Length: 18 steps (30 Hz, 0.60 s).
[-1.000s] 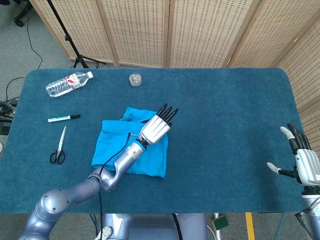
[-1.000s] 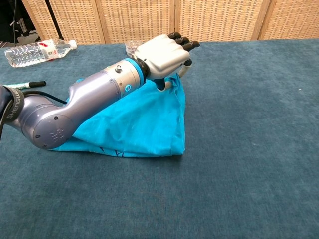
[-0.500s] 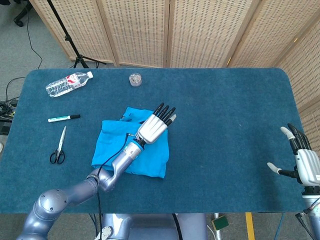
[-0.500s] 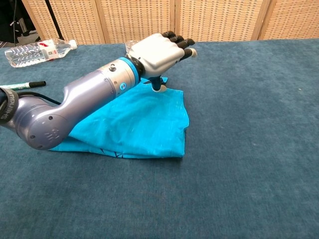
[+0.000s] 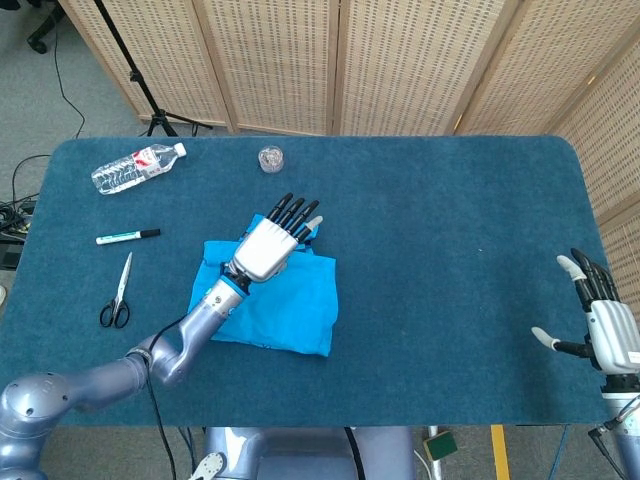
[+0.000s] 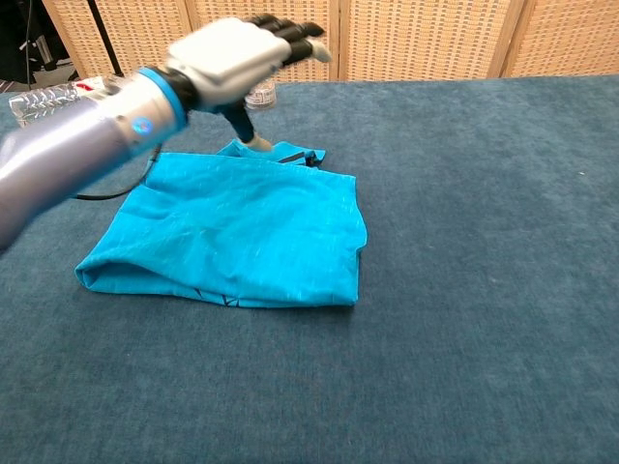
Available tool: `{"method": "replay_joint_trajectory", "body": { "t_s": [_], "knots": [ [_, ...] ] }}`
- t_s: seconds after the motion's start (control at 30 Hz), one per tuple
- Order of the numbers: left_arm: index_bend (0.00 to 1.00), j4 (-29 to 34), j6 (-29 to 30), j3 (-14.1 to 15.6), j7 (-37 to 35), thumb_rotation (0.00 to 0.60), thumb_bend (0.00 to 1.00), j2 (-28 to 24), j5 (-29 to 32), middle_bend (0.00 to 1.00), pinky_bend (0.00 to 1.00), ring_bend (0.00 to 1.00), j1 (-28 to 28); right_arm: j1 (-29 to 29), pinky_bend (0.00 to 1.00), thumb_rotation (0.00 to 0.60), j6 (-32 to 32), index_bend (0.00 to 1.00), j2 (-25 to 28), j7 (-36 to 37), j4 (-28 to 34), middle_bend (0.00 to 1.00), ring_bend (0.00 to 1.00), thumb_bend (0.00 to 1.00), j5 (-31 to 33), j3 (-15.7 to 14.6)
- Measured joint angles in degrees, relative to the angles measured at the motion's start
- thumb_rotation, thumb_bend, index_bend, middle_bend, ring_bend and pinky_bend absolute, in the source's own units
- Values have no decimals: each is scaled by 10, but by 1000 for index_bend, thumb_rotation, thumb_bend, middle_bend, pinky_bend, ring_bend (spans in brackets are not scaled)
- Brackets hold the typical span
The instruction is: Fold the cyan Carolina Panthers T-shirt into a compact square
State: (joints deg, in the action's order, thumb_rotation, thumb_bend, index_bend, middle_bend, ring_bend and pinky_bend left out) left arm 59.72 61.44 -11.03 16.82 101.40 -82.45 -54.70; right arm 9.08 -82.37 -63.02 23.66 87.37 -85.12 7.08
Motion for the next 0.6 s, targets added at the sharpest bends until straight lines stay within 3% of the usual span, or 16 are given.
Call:
{"method": "replay_joint_trajectory", "body": {
  "t_s": [0.4,0.6],
  "knots": [
    [0,192,104,27,-62,600,0,-174,20,0,0,0,144,-3,0,600,-9,0,-3,-27,10,0,0,0,-9,-5],
    [0,236,158,54,-109,600,0,-239,30,0,0,0,221,-6,0,600,-16,0,-4,-42,15,0,0,0,-14,-7]
  ]
}}
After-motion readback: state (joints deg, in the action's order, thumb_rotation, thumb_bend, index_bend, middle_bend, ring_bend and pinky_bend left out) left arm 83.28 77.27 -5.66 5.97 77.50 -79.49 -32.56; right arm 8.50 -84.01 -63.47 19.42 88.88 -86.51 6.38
